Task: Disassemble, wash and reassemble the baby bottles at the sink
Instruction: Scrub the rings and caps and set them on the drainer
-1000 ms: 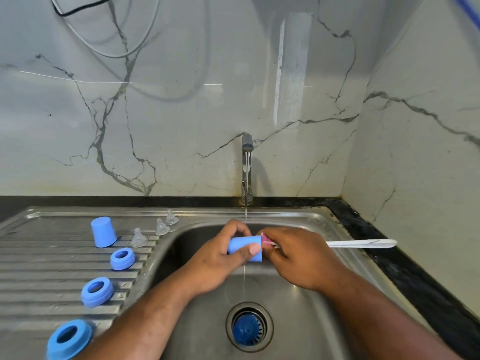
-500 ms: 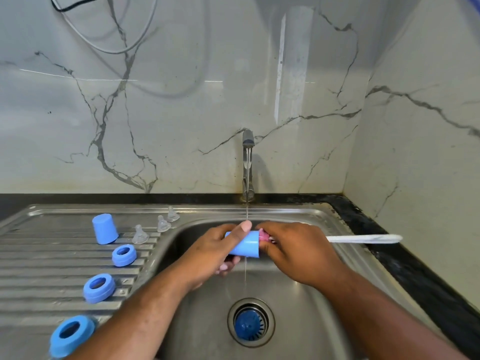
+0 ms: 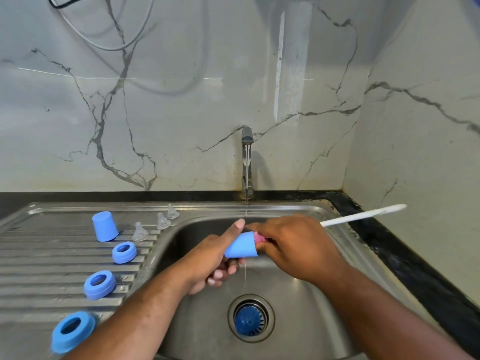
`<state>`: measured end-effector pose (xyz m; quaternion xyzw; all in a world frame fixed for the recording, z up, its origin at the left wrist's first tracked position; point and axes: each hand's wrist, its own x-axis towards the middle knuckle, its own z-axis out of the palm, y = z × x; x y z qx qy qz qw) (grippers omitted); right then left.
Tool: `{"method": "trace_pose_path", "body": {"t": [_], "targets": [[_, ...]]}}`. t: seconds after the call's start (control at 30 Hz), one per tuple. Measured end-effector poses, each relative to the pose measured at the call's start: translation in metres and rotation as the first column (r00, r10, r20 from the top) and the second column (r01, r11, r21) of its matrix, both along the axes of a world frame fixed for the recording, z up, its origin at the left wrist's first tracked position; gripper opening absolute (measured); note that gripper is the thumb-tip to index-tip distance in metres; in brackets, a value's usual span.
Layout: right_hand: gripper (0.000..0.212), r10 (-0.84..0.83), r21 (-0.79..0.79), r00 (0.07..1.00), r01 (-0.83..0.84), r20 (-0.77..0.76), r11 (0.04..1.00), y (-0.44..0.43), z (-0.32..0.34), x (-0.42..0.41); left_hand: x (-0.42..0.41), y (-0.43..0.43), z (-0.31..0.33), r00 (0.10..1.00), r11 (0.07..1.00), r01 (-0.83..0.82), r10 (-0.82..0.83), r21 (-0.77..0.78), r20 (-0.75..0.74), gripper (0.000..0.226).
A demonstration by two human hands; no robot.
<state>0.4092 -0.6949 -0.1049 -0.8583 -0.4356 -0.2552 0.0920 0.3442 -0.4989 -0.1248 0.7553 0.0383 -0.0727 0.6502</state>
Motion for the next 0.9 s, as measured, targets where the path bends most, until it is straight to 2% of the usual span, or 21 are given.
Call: {"method": "trace_pose_path", "body": {"t": [0.07, 0.17, 0.2, 0.27, 0.3, 0.37, 0.4, 0.47, 0.53, 0.6, 0.67, 0.73, 0.8, 0.83, 0.9], "targets": [[0.032, -0.052, 0.042, 0.994, 0.056, -0.1, 0.998, -0.003, 0.0, 0.0, 0.002, 0.003, 0.002, 0.992, 0.998, 0.063, -0.065, 0.028, 0.104, 0.061], [0.026, -0.099, 0.044, 0.903, 0.129, -0.419, 0.991, -0.008, -0.003, 0.006, 0.006, 0.007, 0.002, 0.924, 0.938, 0.058, -0.18, 0.342, 0.337, 0.03], [0.027, -0.1, 0.049, 0.876, 0.14, -0.471, 0.989, -0.007, -0.003, 0.007, 0.007, 0.008, 0.0, 0.902, 0.901, 0.027, -0.209, 0.433, 0.379, 0.027], [0.023, -0.128, 0.042, 0.888, 0.163, -0.442, 0.986, -0.007, -0.004, 0.007, 0.009, 0.011, -0.006, 0.882, 0.875, -0.008, -0.222, 0.484, 0.416, 0.036], [0.021, -0.15, 0.038, 0.914, 0.177, -0.378, 0.983, -0.007, -0.004, 0.006, 0.01, 0.011, -0.008, 0.881, 0.891, -0.007, -0.209, 0.454, 0.424, 0.042], [0.027, -0.159, 0.052, 0.966, 0.173, -0.203, 0.984, -0.007, -0.003, 0.004, 0.011, 0.01, -0.009, 0.902, 0.953, -0.009, -0.123, 0.302, 0.413, 0.051], [0.029, -0.121, 0.052, 0.985, 0.128, -0.126, 0.99, -0.007, -0.004, 0.005, 0.01, 0.008, -0.007, 0.924, 0.982, -0.017, -0.056, 0.189, 0.377, 0.057], [0.031, -0.009, 0.031, 1.0, 0.009, -0.025, 0.999, -0.006, -0.002, 0.004, 0.007, 0.003, -0.005, 0.977, 0.999, -0.038, 0.034, 0.012, 0.212, 0.075], [0.033, 0.025, 0.005, 0.999, -0.025, 0.028, 1.0, -0.003, 0.002, 0.003, 0.005, 0.0, -0.004, 0.998, 0.999, -0.032, 0.033, -0.026, 0.044, 0.078], [0.033, 0.011, 0.025, 0.999, -0.012, 0.047, 1.0, -0.003, 0.003, 0.002, 0.003, 0.001, -0.002, 1.0, 0.997, 0.012, -0.01, -0.071, 0.021, 0.069], [0.033, -0.061, 0.049, 0.997, 0.064, -0.048, 0.997, -0.005, 0.0, 0.002, 0.005, 0.005, 0.0, 0.983, 0.997, 0.078, -0.075, -0.011, 0.167, 0.052], [0.029, -0.147, 0.031, 0.964, 0.158, -0.223, 0.987, -0.008, -0.004, 0.008, 0.008, 0.008, -0.001, 0.932, 0.979, 0.097, -0.152, 0.178, 0.329, 0.034], [0.024, -0.159, 0.024, 0.907, 0.183, -0.391, 0.983, -0.007, -0.002, 0.007, 0.011, 0.01, -0.006, 0.9, 0.944, 0.061, -0.193, 0.325, 0.391, 0.035], [0.023, -0.161, 0.025, 0.898, 0.188, -0.41, 0.982, -0.007, -0.002, 0.006, 0.012, 0.011, -0.01, 0.896, 0.931, 0.042, -0.195, 0.362, 0.399, 0.042], [0.025, -0.185, 0.026, 0.93, 0.204, -0.317, 0.979, -0.008, -0.003, 0.004, 0.013, 0.011, -0.013, 0.896, 0.936, 0.031, -0.182, 0.351, 0.406, 0.05]]}}
